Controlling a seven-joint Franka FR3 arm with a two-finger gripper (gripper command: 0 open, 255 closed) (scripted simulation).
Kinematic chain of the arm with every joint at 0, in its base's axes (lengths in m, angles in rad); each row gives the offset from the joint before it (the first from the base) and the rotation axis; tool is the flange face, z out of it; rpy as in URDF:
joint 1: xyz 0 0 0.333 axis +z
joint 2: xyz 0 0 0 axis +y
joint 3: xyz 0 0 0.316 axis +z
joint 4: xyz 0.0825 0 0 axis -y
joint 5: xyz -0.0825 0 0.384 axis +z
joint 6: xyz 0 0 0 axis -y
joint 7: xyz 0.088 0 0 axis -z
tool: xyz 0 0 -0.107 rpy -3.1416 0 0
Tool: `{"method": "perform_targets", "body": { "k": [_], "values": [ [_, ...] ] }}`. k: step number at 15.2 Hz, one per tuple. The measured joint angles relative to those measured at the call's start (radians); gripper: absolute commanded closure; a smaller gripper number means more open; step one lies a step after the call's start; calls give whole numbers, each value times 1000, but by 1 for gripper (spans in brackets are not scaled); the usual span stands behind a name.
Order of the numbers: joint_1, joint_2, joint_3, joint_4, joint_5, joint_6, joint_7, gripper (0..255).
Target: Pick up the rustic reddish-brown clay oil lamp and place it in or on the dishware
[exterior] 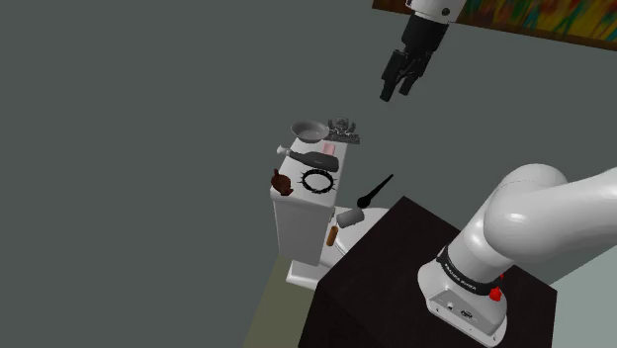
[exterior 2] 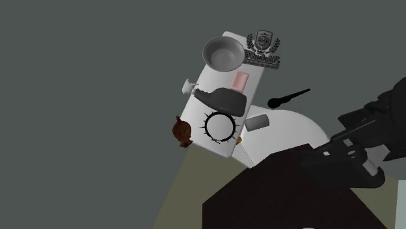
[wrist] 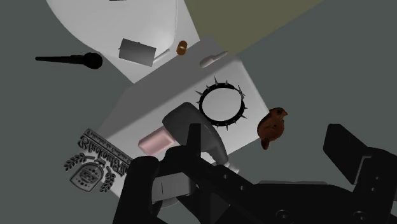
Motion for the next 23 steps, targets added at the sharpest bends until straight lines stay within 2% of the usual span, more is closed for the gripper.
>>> {"method": "perform_targets", "body": {
  "k": [2, 5, 12, 23],
  "values": [
    [2, 11, 4, -8, 2, 17, 4, 0],
    [11, 68, 27, -27, 10, 88, 28, 0],
    [36, 269, 92, -65, 26, 312, 98, 0],
    [58, 667, 175, 30, -13, 591, 228, 0]
  ]
}}
